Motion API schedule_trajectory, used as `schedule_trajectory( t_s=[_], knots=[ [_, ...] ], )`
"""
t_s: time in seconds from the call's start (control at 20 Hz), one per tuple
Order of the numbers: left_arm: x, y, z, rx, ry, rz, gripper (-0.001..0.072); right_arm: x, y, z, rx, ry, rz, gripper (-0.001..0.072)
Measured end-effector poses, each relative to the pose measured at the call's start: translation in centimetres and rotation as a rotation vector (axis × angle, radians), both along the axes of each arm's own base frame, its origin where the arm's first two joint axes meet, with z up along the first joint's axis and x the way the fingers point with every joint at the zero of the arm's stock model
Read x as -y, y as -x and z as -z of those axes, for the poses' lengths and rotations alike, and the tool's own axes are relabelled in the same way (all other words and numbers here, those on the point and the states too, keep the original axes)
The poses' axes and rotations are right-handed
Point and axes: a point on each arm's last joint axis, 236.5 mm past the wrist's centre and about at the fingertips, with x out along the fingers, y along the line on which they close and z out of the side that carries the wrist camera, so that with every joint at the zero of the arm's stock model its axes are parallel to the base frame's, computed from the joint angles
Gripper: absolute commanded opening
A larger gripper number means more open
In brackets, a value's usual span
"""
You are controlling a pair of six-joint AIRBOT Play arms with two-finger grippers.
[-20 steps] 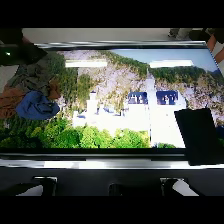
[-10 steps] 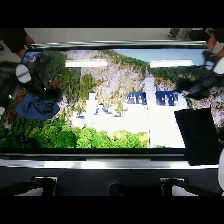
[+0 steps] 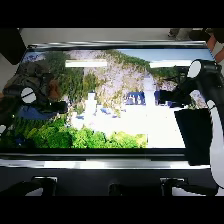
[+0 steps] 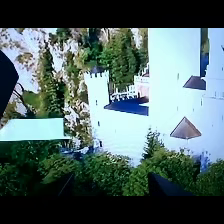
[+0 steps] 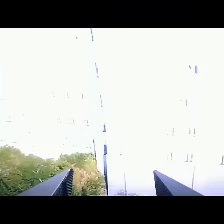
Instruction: Fold the shirts.
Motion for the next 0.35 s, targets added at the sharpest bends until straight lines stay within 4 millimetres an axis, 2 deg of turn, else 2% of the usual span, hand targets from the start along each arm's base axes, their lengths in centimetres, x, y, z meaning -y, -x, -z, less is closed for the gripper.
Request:
schedule_trajectory(
  t_s=[0.35],
  knots=[
    [0.08,0.04,0.19,0.002,0.005,-0.004,0.0556,-0.14,0.22,0.08,-0.01,0.001,-0.005,0.061]
  ],
)
